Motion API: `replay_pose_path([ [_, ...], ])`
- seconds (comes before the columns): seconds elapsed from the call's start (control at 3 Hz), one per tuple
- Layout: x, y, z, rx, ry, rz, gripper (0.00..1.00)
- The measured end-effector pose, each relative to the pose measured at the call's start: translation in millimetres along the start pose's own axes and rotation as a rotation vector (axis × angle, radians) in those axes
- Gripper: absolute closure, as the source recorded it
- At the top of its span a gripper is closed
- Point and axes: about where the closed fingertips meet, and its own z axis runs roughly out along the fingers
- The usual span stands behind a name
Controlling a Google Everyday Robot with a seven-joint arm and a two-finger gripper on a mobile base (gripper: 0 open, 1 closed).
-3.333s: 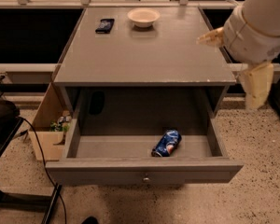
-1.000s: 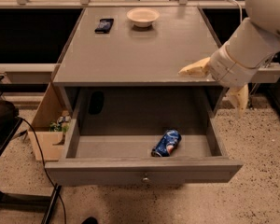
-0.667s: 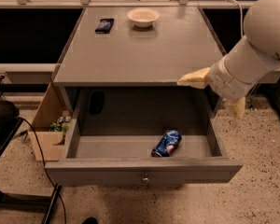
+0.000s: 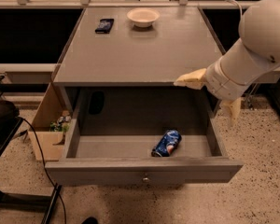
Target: Pick pepsi can from top drawer and place on counter
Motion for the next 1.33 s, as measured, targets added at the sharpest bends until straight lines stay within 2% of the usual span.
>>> replay_pose_path([
  [0.33, -7, 2, 17, -0.008, -0.029, -0.019, 0.0],
  [1.33, -34, -1, 107, 0.015, -0.163, -0.098, 0.0],
])
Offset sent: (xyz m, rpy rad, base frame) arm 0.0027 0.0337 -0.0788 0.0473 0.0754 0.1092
